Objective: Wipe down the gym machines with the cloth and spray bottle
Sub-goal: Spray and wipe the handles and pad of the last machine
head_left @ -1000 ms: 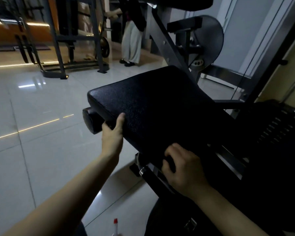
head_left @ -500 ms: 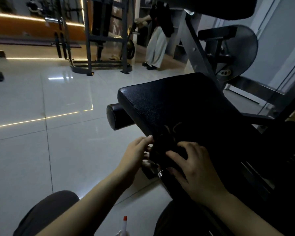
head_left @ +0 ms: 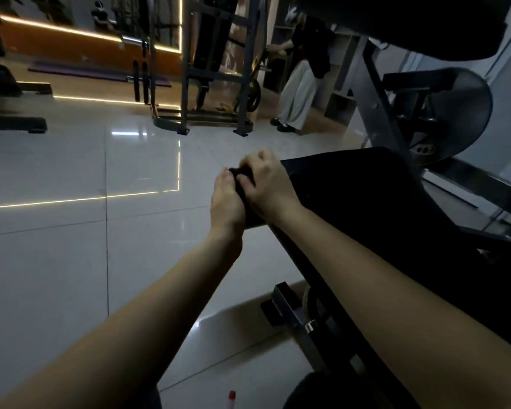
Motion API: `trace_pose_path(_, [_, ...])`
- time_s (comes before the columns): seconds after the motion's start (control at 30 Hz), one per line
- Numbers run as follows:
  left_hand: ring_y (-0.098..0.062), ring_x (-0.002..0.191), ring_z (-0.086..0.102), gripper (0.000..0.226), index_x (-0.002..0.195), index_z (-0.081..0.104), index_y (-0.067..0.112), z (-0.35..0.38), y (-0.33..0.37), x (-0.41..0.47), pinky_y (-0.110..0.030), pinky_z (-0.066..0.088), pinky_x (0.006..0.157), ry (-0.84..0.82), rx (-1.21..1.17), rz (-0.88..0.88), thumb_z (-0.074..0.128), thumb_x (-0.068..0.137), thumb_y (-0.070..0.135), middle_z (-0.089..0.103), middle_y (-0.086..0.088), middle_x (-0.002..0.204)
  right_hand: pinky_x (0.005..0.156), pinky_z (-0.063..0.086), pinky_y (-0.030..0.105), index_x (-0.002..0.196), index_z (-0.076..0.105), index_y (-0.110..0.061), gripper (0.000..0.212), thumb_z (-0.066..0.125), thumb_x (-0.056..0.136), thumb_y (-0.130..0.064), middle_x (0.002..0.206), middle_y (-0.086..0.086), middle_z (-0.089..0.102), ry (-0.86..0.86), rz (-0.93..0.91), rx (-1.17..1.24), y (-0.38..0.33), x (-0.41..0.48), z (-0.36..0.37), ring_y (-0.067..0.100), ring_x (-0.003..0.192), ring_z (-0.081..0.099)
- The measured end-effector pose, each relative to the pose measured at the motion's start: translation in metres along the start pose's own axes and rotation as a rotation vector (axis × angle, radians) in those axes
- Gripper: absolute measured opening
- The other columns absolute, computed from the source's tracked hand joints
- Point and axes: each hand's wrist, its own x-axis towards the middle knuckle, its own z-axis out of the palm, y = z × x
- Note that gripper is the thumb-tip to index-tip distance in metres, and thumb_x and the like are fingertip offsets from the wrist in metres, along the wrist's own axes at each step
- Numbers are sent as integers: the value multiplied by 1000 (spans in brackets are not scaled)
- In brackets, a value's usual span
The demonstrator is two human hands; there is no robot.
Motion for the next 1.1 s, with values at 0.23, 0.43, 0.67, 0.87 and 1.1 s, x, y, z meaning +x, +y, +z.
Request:
trace_pose_path(0.23, [-26,144,23,66,157,25,31,54,-54,-35,-39,22,122,69,440,321,52,100,51,20,-12,153,100,51,44,117,59,-28,26,47,95,-34,120,-1,63,-1,305,597,51,-47,-80,18,114,62])
trace_pose_path(0.43, [-32,106,53,38,124,46,8,32,-33,31,-44,46,91,217,654,516,48,104,40,49,-15,117,81,42,27,114,62,-16,17,51,102,-20,115,8,61,-75,385,145,119,-112,-90,21,100,60])
trace_pose_path(0.67, [-42,99,63,45,130,38,5,40,-53,-12,-38,39,71,289,705,327,36,107,43,65,-22,113,74,40,14,110,62,-16,17,50,101,-9,115,6,58,-29,472,268,131,-143,-90,14,99,57])
trace_pose_path(0.87, [-42,89,61,20,117,39,19,26,-110,-107,-40,33,65,-13,886,285,38,105,35,56,-3,87,74,43,17,106,65,-15,16,56,96,-6,110,3,57,47,461,338,132,-150,-81,9,94,58])
trace_pose_path(1.1, [-24,94,54,38,123,49,10,17,-50,30,-33,40,69,239,884,345,65,90,21,42,2,112,79,44,24,102,62,-13,24,52,90,5,105,4,53,133,376,216,132,-155,-64,20,93,57])
